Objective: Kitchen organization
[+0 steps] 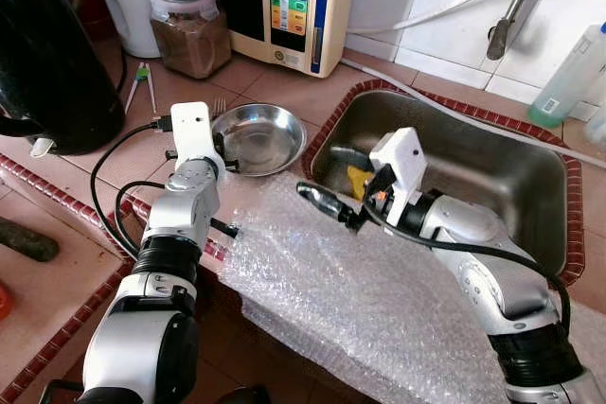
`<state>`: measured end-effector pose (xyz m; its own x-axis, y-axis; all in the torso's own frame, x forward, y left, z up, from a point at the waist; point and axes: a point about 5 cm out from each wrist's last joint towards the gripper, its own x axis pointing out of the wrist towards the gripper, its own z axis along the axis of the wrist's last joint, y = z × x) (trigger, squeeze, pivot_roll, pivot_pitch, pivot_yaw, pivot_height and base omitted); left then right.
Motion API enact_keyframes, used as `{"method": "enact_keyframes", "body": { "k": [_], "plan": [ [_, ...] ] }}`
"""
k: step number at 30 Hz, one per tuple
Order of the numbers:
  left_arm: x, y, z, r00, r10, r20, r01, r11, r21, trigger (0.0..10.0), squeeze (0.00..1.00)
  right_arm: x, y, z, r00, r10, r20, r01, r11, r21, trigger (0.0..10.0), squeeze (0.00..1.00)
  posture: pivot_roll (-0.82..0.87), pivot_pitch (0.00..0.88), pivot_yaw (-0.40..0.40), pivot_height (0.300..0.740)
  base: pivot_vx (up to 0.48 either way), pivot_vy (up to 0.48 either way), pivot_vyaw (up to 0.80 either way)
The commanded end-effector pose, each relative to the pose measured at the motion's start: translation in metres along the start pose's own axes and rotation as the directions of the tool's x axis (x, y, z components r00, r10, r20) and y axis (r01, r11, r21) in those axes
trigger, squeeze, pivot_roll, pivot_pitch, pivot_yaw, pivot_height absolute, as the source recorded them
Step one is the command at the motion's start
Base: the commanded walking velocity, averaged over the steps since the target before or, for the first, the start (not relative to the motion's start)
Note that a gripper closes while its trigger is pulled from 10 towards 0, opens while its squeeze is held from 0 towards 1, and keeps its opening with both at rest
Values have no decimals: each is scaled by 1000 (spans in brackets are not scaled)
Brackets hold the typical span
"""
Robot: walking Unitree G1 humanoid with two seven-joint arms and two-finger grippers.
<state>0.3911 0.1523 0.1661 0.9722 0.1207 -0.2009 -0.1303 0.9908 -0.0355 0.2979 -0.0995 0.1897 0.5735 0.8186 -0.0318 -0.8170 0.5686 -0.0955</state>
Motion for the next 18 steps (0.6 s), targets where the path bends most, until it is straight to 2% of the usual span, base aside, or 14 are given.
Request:
{"method": "enact_keyframes", "body": {
  "k": [1,4,5,8,15,17,18],
  "plan": [
    [-1,0,4,1000,-5,27,5,1000,-3,0,0,-1,5,2,1000,29,-7,-29,999,-21,10000,553,-71,95,-16,740,0,0,0],
    [-2,0,6,999,-4,46,5,1000,-18,0,0,-1,5,2,999,32,-10,-32,999,-17,10000,533,-70,95,-17,740,0,0,0],
    [-3,1,7,998,1,58,1,999,-33,0,0,-1,6,2,999,35,-9,-35,999,-11,10000,333,-70,96,-18,740,0,0,0],
    [-5,-2,13,995,-18,94,23,998,-56,0,0,-2,6,2,999,51,-4,-51,999,18,10000,0,-67,94,-21,740,0,0,0],
    [-6,1,17,992,3,128,7,997,-82,0,0,-2,7,-1,997,71,-30,-71,997,12,10000,0,-70,90,-24,740,0,0,0],
    [-8,-1,24,982,-2,187,31,988,-151,0,0,-3,5,-2,998,59,-35,-59,998,11,10000,0,-70,90,-27,740,0,0,0],
    [-8,-1,24,982,-2,187,31,988,-151,0,0,-3,5,-2,998,59,-35,-59,998,11,10000,0,-70,90,-27,740,0,0,0]
  ]
}}
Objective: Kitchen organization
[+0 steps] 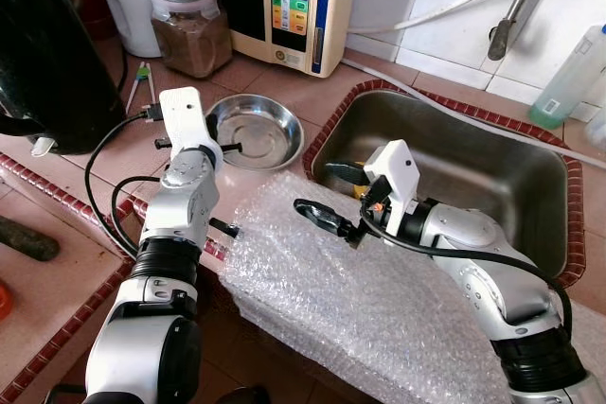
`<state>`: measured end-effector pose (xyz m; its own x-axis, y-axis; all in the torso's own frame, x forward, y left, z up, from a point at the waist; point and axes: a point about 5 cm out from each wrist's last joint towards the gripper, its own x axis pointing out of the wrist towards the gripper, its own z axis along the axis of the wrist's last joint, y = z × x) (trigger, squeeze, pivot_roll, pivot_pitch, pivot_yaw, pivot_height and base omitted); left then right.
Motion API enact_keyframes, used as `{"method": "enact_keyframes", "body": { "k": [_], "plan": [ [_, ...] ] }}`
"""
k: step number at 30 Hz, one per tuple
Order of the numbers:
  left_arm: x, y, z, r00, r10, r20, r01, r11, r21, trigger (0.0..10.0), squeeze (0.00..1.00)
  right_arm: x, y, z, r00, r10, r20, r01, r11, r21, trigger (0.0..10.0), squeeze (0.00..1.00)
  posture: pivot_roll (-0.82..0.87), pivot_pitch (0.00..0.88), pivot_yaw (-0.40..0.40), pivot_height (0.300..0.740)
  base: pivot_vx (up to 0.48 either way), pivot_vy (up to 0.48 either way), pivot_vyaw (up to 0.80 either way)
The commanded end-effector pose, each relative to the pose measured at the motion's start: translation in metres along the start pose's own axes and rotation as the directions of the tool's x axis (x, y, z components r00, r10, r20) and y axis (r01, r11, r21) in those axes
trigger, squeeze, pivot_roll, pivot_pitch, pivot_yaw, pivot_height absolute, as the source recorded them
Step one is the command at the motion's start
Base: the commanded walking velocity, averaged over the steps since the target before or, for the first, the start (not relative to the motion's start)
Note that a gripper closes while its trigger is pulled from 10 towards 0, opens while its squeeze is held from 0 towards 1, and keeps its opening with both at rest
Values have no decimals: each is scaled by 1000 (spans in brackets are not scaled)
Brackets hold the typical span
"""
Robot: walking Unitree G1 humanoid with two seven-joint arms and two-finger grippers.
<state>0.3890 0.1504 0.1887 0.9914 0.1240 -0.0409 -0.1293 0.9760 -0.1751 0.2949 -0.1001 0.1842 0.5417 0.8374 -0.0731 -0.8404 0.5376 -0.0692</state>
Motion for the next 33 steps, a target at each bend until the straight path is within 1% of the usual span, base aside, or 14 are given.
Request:
{"method": "enact_keyframes", "body": {
  "k": [1,10,16,17,18,21,23,25,27,29,31,33],
  "plan": [
    [-2,-2,8,998,-17,65,21,998,-64,0,0,-1,0,2,1000,-2,0,2,1000,-15,10000,0,-70,89,-28,740,0,0,0],
    [-9,-15,17,980,-97,176,119,986,-119,0,0,1,-13,3,995,-104,7,104,995,-14,10000,0,-74,85,-40,740,0,0,0],
    [-12,-20,20,968,-131,214,159,980,-119,0,0,2,-20,4,988,-153,20,153,988,5,10000,0,-71,88,-40,740,0,0,0],
    [-13,-23,23,960,-152,235,183,976,-115,0,0,2,-24,4,980,-195,31,194,981,24,10000,0,-70,88,-39,740,0,0,0],
    [-13,-23,23,960,-152,235,183,976,-115,0,0,2,-24,4,980,-195,31,194,981,24,10000,0,-70,88,-39,740,0,0,0],
    [-15,-26,25,948,-181,260,217,969,-118,0,0,2,-31,4,967,-252,45,249,967,53,10000,0,-71,88,-39,740,0,0,0],
    [-15,-27,25,948,-184,259,216,971,-98,0,0,2,-37,5,956,-288,51,284,955,81,10000,0,-70,87,-39,740,0,0,0],
    [-15,-27,25,949,-183,258,214,972,-96,0,0,1,-39,4,951,-305,50,300,950,87,10000,0,-70,86,-39,740,0,0,0],
    [-15,-27,24,949,-189,253,214,974,-76,0,0,0,-42,3,944,-328,43,323,942,93,10000,0,-68,85,-38,740,0,0,0],
    [-14,-25,20,960,-172,220,179,984,-14,0,0,0,-45,1,939,-342,37,337,937,96,10000,0,-66,85,-37,740,0,0,0],
    [-12,-21,17,969,-154,191,152,988,25,0,0,0,-45,1,936,-349,38,344,933,101,10000,0,-65,84,-36,740,0,0,0],
    [-12,-17,15,973,-142,183,132,989,69,0,0,0,-46,0,935,-353,37,347,932,103,10000,0,-64,84,-36,740,0,0,0]
  ]
}}
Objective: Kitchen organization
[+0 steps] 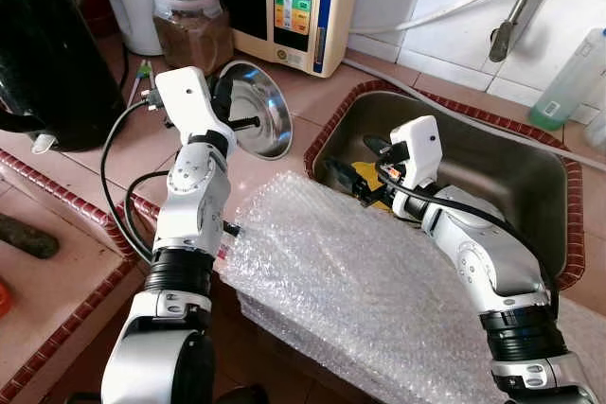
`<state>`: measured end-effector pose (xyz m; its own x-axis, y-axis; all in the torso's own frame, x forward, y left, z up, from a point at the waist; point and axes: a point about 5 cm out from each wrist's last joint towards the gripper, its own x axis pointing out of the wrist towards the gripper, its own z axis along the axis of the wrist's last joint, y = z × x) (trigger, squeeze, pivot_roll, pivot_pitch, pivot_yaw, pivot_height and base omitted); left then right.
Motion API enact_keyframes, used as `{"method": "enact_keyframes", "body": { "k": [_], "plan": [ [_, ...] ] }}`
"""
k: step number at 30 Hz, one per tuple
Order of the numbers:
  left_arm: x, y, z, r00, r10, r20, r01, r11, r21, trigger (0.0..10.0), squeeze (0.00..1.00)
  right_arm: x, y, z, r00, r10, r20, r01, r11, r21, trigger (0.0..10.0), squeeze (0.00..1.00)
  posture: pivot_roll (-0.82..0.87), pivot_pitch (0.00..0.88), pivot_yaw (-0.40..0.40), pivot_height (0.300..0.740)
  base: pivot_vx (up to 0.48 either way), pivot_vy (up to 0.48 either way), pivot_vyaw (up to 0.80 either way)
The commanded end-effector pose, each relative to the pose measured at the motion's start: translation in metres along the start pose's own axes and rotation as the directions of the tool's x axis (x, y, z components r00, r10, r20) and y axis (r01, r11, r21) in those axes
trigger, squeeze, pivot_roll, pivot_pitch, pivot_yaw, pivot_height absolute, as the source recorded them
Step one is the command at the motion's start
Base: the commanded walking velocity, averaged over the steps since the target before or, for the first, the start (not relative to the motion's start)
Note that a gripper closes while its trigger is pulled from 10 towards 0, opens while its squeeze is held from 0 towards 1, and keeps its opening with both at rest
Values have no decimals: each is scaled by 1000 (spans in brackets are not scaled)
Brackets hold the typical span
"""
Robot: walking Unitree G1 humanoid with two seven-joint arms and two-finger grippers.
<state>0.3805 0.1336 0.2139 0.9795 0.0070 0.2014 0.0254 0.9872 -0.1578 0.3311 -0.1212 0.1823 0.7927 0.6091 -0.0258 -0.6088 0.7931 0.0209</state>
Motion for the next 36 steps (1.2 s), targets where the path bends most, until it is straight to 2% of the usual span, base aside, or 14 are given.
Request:
{"method": "enact_keyframes", "body": {
  "k": [1,9,12,16,19,20,24,26,28,30,34,36],
  "plan": [
    [-2,6,-9,999,24,-45,-21,997,73,0,0,0,-4,5,1000,-16,19,17,1000,-7,10000,0,-63,84,-34,740,0,0,0],
    [-9,36,-26,984,129,-123,-105,978,180,0,0,2,-4,5,999,-24,22,24,1000,-7,10000,0,-59,87,-36,740,0,0,0],
    [-11,42,-32,978,151,-146,-120,973,198,0,0,1,-5,4,999,-29,20,29,1000,-10,10000,0,-59,88,-36,740,0,0,0],
    [-14,44,-33,978,156,-138,-130,975,183,0,0,1,-5,4,999,-33,20,33,999,-15,10000,0,-61,88,-36,740,0,0,0],
    [-12,39,-23,991,119,-53,-112,987,117,0,0,1,-7,5,998,-45,34,45,999,-18,10000,0,-63,89,-36,740,0,0,0],
    [-10,32,-13,997,74,21,-76,992,97,0,0,1,-8,7,997,-59,53,60,998,-12,10000,0,-62,89,-38,740,0,0,0],
    [-9,23,0,995,14,103,-25,994,107,0,0,1,-11,10,994,-81,69,82,997,-10,10000,0,-64,90,-40,740,0,0,0],
    [-8,12,14,981,-58,184,31,989,147,0,0,1,-15,12,991,-104,81,105,994,-11,10000,0,-65,90,-42,740,0,0,0],
    [-8,12,14,981,-58,184,31,989,147,0,0,1,-15,12,991,-104,81,105,994,-11,10000,0,-65,90,-42,740,0,0,0],
    [-7,5,26,965,-97,242,55,983,173,0,0,0,-17,12,989,-119,83,120,993,-11,10000,0,-65,91,-43,740,0,0,0],
    [-6,-2,33,949,-135,284,81,978,191,0,0,0,-19,12,988,-130,87,132,991,-13,10000,0,-66,92,-41,740,0,0,0],
    [-7,-6,35,937,-169,306,101,969,226,0,0,0,-19,13,987,-133,91,135,991,-13,10000,0,-68,93,-40,740,0,0,0]
  ]
}}
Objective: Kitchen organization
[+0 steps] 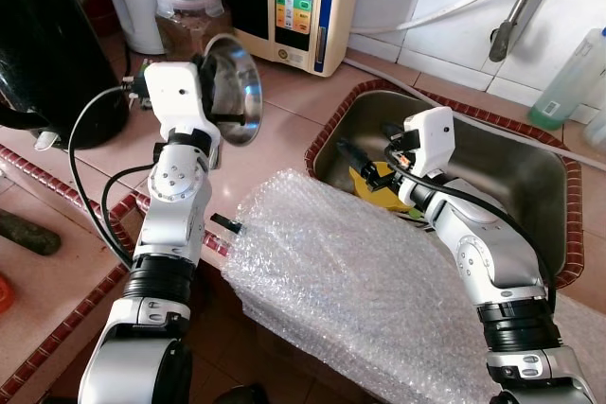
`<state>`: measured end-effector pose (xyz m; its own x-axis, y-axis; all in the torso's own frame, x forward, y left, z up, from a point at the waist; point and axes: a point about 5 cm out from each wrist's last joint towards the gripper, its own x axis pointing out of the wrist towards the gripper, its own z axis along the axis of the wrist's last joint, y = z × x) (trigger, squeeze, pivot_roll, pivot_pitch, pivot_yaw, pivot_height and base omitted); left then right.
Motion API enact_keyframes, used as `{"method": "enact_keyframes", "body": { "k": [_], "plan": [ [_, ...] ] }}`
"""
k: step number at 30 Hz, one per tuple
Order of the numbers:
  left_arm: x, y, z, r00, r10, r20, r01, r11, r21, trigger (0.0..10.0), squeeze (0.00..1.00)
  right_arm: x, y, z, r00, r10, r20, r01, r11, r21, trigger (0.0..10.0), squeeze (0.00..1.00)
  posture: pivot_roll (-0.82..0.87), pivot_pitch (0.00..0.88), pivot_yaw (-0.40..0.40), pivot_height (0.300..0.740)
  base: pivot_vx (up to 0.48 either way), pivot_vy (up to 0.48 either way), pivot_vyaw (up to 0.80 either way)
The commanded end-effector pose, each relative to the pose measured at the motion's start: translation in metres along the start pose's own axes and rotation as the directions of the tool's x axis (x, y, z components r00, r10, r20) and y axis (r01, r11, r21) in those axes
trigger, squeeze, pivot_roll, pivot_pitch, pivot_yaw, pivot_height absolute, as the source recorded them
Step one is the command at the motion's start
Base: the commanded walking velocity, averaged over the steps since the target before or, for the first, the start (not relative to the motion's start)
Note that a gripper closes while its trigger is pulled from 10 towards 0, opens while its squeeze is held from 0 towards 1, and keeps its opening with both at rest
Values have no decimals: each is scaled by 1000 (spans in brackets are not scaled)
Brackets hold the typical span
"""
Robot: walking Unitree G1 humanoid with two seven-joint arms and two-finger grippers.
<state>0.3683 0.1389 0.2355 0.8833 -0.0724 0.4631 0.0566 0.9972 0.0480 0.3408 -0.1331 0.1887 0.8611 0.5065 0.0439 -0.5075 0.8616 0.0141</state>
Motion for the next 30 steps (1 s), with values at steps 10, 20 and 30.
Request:
{"method": "enact_keyframes", "body": {
  "k": [10,20,30],
  "plan": [
    [6,-33,30,973,-174,151,196,970,-145,0,0,2,-17,11,991,-117,69,113,991,65,10000,0,-66,95,-41,740,0,0,0],
    [-1,-62,36,945,-272,184,310,925,-222,0,0,6,-35,15,963,-251,100,214,934,287,10000,0,-66,94,-35,740,0,0,0],
    [-9,-86,37,922,-338,189,381,880,-282,0,0,17,-25,15,970,-209,121,143,899,413,10000,0,-67,97,-34,740,0,0,0]
  ]
}}
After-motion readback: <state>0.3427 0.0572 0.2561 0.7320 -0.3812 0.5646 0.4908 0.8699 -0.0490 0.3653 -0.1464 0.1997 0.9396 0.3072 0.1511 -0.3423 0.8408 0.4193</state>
